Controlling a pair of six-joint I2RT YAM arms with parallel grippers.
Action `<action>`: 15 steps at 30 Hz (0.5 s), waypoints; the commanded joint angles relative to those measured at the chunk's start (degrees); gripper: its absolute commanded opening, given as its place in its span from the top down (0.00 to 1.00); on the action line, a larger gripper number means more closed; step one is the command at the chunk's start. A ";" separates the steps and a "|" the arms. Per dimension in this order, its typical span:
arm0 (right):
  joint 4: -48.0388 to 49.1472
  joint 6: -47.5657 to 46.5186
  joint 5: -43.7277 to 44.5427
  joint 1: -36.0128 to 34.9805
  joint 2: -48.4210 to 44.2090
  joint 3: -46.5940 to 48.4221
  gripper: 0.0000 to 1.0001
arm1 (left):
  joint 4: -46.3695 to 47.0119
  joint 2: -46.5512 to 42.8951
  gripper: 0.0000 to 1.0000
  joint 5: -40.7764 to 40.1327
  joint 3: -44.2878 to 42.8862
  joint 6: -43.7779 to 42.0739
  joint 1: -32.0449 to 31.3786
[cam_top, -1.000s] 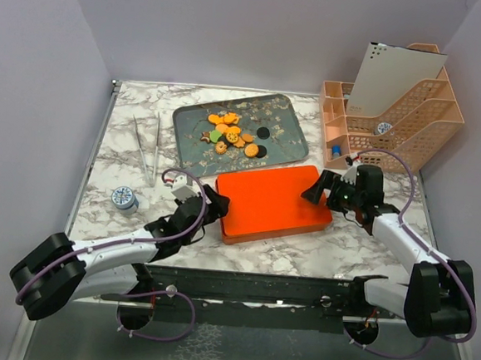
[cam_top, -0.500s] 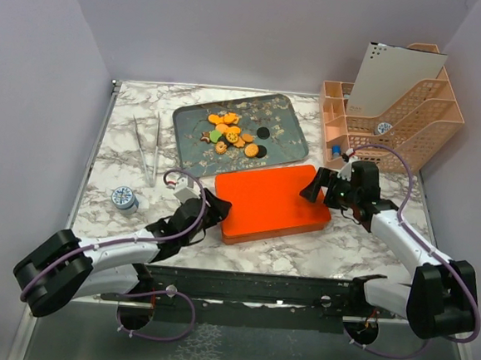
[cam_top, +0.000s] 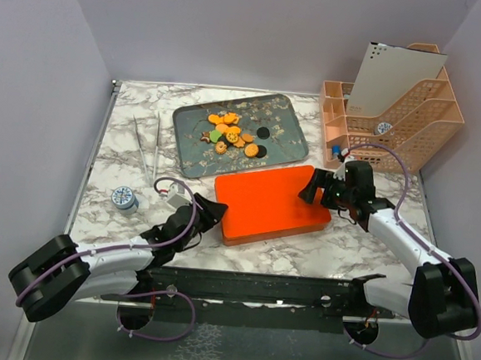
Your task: Pack the cookies
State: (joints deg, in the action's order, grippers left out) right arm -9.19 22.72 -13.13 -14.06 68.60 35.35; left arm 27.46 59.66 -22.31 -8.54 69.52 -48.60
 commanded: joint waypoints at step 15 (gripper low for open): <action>-4.06 -0.91 10.91 -5.55 3.62 2.83 0.00 | 4.36 6.13 0.90 3.84 3.76 4.99 -0.45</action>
State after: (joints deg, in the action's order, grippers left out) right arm -12.05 21.69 -4.29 -18.46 70.65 37.52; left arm 34.48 64.23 -22.15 -7.68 73.19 -48.53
